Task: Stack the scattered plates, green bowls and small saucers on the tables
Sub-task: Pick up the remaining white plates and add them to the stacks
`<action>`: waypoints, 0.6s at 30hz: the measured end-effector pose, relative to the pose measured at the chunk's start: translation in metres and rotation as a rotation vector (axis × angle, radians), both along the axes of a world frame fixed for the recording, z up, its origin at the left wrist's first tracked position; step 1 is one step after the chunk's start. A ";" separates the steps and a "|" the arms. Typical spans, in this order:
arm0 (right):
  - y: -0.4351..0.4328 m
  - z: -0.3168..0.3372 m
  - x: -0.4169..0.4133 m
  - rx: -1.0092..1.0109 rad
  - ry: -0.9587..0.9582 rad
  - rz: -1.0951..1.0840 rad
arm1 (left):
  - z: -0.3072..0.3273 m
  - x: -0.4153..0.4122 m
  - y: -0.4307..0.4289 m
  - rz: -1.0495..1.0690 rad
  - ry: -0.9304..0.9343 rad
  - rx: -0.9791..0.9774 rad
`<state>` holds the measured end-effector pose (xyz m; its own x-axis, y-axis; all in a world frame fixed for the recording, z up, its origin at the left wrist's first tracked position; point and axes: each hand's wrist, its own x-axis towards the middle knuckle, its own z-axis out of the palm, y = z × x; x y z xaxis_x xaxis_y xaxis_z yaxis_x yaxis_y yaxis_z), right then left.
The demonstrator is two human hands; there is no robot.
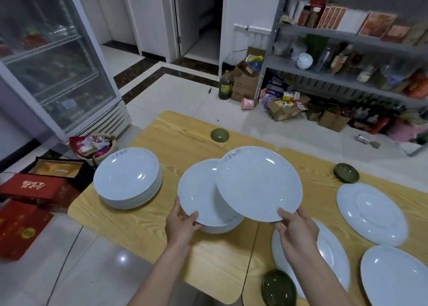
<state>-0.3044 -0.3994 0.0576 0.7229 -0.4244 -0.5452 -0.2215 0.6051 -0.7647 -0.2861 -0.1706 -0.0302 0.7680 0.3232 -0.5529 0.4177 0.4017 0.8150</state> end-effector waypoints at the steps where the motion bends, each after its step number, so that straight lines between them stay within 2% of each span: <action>1: 0.002 -0.003 -0.001 -0.003 0.015 -0.002 | -0.002 0.000 0.001 -0.017 0.014 0.006; 10: 0.031 -0.023 0.009 -0.059 0.122 0.074 | -0.012 0.002 0.005 -0.104 0.019 0.053; 18: 0.056 -0.033 0.024 -0.128 0.146 0.173 | -0.004 -0.001 0.011 -0.156 -0.011 -0.025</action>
<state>-0.2809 -0.3430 0.0245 0.7082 -0.3735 -0.5991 -0.4274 0.4486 -0.7849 -0.2871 -0.1593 -0.0345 0.8138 0.1858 -0.5507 0.4679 0.3525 0.8104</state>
